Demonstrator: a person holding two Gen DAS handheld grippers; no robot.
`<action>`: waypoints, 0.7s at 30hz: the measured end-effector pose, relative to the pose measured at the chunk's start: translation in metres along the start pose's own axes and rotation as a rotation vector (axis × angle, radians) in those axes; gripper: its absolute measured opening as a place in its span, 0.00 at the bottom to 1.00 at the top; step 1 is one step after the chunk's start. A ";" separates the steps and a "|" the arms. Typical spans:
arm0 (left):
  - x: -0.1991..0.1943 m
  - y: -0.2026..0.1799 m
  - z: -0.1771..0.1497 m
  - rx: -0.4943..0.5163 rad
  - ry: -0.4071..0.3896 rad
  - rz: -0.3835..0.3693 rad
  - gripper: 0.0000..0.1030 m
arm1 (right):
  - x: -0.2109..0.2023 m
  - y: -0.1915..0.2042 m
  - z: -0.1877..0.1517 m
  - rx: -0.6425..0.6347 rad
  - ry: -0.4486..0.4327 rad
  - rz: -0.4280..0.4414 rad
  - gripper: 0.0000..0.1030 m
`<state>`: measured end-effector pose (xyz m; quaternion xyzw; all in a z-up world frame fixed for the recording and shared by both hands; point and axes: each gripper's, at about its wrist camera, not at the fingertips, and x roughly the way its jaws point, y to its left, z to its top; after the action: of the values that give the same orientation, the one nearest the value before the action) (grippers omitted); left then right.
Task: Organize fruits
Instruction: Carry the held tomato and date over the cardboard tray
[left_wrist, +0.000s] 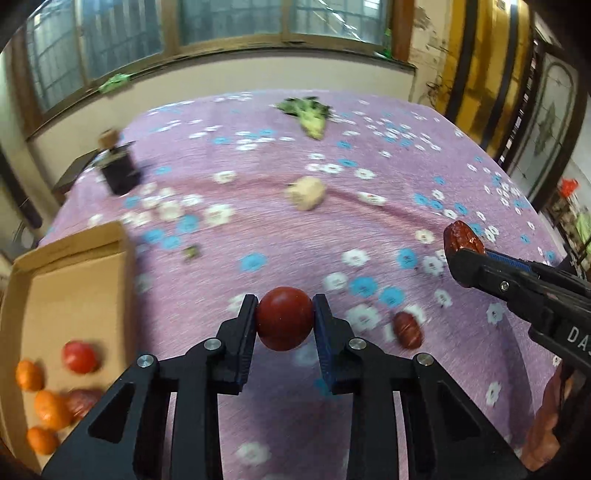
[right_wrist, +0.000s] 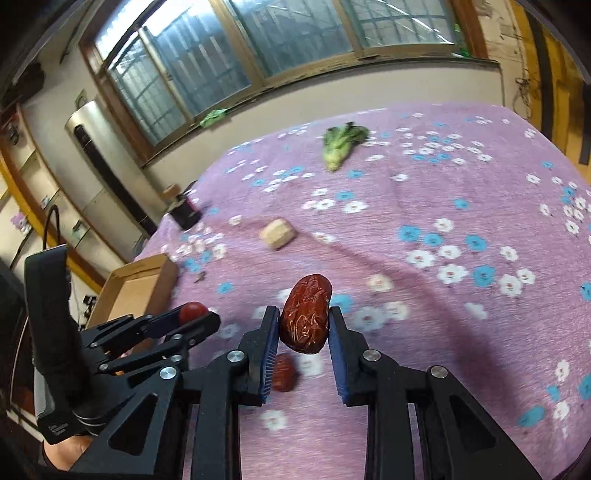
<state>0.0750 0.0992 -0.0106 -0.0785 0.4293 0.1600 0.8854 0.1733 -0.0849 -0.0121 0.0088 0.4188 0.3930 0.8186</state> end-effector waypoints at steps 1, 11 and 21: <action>-0.005 0.007 -0.003 -0.016 -0.006 0.010 0.26 | 0.000 0.006 -0.001 -0.008 0.000 0.005 0.26; -0.044 0.053 -0.023 -0.096 -0.066 0.077 0.26 | 0.002 0.067 -0.007 -0.097 0.003 0.057 0.26; -0.059 0.082 -0.040 -0.139 -0.079 0.120 0.26 | 0.007 0.119 -0.021 -0.175 0.027 0.106 0.26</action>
<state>-0.0173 0.1527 0.0112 -0.1074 0.3857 0.2450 0.8830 0.0860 -0.0046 0.0103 -0.0458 0.3928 0.4707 0.7887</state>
